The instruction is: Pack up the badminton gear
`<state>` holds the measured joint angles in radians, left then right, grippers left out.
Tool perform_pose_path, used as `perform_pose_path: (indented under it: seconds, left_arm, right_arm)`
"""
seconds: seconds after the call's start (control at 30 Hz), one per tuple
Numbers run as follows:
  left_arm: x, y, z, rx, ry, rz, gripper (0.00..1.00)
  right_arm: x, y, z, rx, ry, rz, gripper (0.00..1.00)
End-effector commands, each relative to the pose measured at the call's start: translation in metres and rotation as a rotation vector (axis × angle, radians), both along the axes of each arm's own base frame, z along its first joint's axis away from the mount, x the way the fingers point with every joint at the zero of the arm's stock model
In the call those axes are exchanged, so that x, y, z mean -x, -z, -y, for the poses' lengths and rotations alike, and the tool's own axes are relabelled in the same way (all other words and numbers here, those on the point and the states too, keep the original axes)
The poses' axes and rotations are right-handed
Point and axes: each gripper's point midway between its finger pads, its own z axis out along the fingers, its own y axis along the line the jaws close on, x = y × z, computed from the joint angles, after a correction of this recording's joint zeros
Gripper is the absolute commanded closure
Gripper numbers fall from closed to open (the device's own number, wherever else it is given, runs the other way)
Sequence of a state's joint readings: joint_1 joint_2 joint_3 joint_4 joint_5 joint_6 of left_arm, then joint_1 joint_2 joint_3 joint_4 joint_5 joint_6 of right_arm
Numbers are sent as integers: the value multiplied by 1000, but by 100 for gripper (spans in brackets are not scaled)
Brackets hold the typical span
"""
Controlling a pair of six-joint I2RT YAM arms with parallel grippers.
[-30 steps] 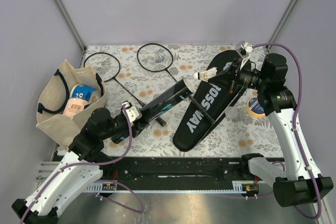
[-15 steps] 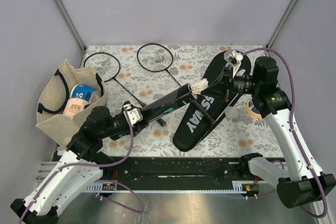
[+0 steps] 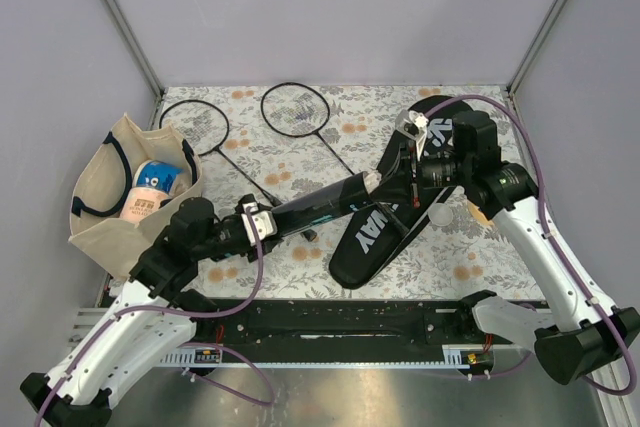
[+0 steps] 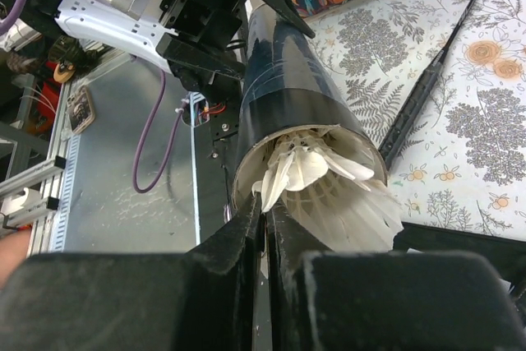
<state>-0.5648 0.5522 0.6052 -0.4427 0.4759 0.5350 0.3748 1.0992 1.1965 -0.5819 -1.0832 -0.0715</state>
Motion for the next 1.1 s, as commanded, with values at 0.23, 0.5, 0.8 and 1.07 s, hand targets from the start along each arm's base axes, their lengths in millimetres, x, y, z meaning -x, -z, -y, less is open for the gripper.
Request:
perform_pose_path:
  seconds: [0.23, 0.5, 0.8, 1.07]
  left_arm:
    - [4, -50, 20, 71, 149, 160, 76]
    - [-2, -56, 21, 59, 139, 180, 77]
    - [-7, -55, 21, 71, 120, 185, 78]
    - [-5, -57, 22, 106, 115, 186, 78]
  right_arm:
    - [10, 3, -16, 15, -67, 7, 90]
    - [11, 13, -24, 39, -80, -14, 87]
    - [4, 15, -29, 40, -58, -29, 82]
    - [-2, 20, -33, 31, -39, -48, 79]
